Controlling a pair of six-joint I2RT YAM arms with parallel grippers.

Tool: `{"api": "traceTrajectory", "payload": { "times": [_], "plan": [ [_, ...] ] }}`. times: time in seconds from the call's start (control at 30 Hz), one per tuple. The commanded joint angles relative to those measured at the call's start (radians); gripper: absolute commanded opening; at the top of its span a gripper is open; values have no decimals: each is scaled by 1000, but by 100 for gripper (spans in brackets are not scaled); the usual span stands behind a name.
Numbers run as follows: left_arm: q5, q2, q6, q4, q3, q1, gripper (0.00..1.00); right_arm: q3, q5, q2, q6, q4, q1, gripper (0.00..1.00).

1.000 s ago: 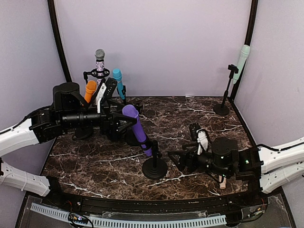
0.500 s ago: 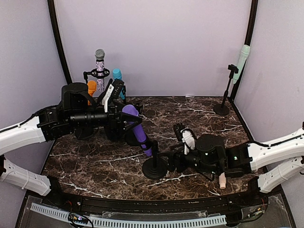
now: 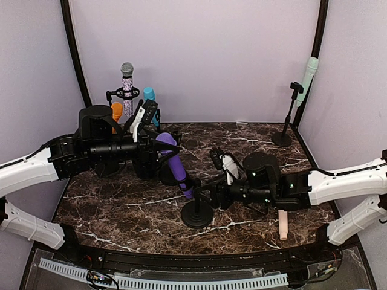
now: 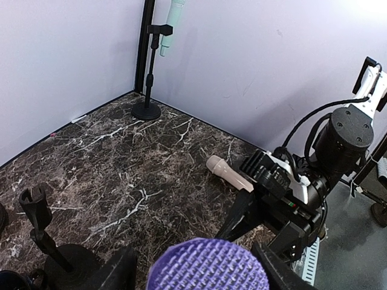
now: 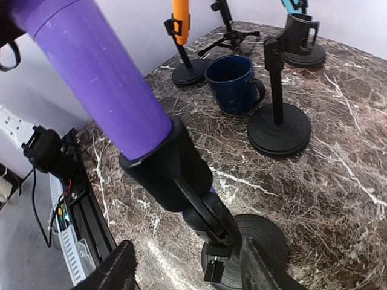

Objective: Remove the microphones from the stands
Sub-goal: Hold the microphone on the microphone stand.

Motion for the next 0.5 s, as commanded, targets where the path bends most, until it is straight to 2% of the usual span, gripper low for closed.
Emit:
{"api": "traceTrajectory", "payload": {
  "times": [0.0, 0.1, 0.17, 0.47],
  "plan": [
    [-13, 10, -24, 41, 31, -6, 63, 3, -184, -7, -55, 38, -53, 53],
    [-4, 12, -36, 60, 30, -6, 53, 9, -237, -1, -86, 41, -84, 51],
    [0, 12, -44, 64, 31, -5, 42, 13, -266, 1, -110, 40, -104, 52],
    [9, 22, -64, 80, 28, -6, 27, 88, -301, 60, -204, -20, -136, 51]
  ]
}}
